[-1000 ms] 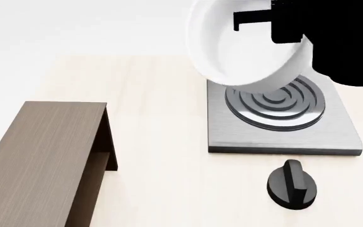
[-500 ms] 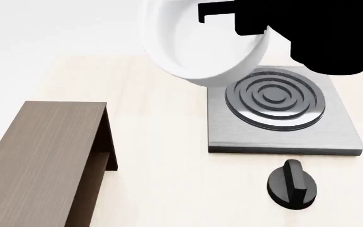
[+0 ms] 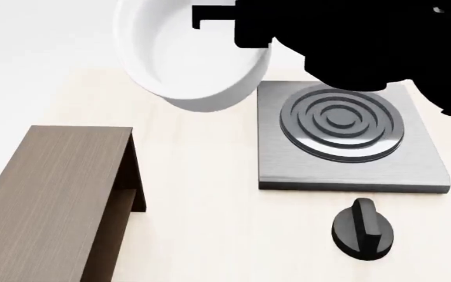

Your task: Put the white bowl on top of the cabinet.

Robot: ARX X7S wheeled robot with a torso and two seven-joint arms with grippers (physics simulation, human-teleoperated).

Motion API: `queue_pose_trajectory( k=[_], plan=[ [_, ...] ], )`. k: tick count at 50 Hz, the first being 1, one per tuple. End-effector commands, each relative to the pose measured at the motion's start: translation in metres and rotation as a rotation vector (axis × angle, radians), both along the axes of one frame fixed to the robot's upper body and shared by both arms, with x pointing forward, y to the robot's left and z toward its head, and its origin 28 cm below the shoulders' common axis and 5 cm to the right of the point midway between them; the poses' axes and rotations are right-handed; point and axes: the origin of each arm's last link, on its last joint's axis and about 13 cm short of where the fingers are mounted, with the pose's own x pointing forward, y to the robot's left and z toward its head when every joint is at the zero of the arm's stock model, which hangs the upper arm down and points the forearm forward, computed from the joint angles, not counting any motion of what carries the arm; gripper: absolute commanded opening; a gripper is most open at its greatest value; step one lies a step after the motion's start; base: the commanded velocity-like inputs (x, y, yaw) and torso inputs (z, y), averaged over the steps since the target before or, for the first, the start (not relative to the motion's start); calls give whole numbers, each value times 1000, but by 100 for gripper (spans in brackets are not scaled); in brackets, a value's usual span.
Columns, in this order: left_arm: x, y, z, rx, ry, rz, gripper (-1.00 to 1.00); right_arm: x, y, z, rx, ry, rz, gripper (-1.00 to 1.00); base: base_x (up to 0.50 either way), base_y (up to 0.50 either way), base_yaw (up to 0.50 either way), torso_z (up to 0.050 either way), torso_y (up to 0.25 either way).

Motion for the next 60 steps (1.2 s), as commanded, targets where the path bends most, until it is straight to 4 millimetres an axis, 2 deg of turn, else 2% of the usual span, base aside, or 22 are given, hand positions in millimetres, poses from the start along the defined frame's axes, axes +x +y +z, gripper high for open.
queue_pose_trajectory(
  k=[1, 12, 23, 38, 44, 60],
  plan=[
    [0, 0, 0, -3, 0, 0, 100, 6, 10, 9, 44, -44, 37, -100, 0, 0, 0, 0, 10],
    [0, 0, 0, -2, -1, 1, 100, 12, 23, 5, 95, -34, 94, -100, 0, 0, 0, 1, 1],
    [0, 0, 0, -2, -1, -1, 100, 17, 42, -9, 107, -6, 163, -100, 0, 0, 0, 0, 1],
    [1, 0, -1, -9, -4, -1, 100, 18, 65, -9, 160, 5, 256, -100, 0, 0, 0, 1, 1],
    [0, 1, -1, -7, -4, 1, 100, 19, 73, -20, 168, 30, 282, -100, 0, 0, 0, 0, 2],
    [1, 1, 0, -3, -2, -2, 100, 17, 97, -33, 197, 62, 373, -100, 0, 0, 0, 0, 1]
  ],
)
